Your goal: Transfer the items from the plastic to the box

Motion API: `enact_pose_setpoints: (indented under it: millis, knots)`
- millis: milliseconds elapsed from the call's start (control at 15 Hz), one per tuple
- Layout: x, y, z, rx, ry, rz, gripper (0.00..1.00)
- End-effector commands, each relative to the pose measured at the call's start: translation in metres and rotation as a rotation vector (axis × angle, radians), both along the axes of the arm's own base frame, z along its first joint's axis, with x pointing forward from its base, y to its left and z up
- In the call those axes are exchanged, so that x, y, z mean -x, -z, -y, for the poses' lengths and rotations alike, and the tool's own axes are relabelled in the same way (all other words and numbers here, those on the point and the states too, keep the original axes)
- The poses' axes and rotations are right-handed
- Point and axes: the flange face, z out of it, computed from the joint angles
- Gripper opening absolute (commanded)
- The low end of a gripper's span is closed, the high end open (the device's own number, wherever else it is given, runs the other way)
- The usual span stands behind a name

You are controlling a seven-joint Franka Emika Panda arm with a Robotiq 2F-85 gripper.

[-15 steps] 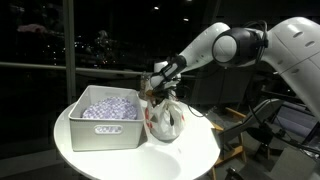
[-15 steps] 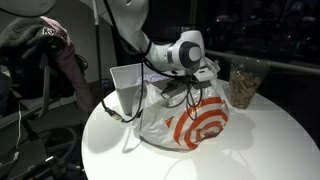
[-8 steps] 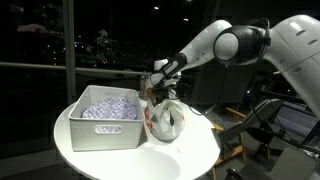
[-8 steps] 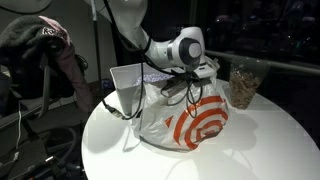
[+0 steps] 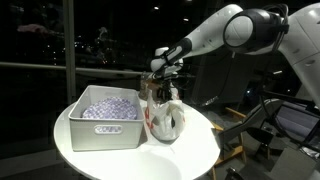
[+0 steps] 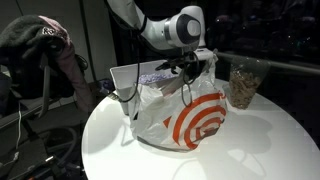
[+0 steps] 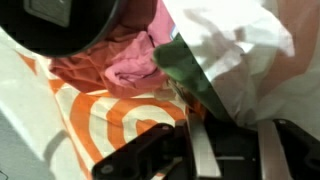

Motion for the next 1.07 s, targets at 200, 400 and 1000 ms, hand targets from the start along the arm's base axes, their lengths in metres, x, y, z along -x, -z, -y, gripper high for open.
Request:
enact_pose_setpoints:
  millis: [200, 400, 1000]
  knots:
    - [0.028, -0.035, -0.018, -0.132, -0.032, -0.196, 0.0]
    - [0.039, -0.045, -0.022, -0.133, -0.037, -0.278, 0.0]
    - [0.064, -0.172, -0.052, -0.17, -0.292, -0.118, 0.0]
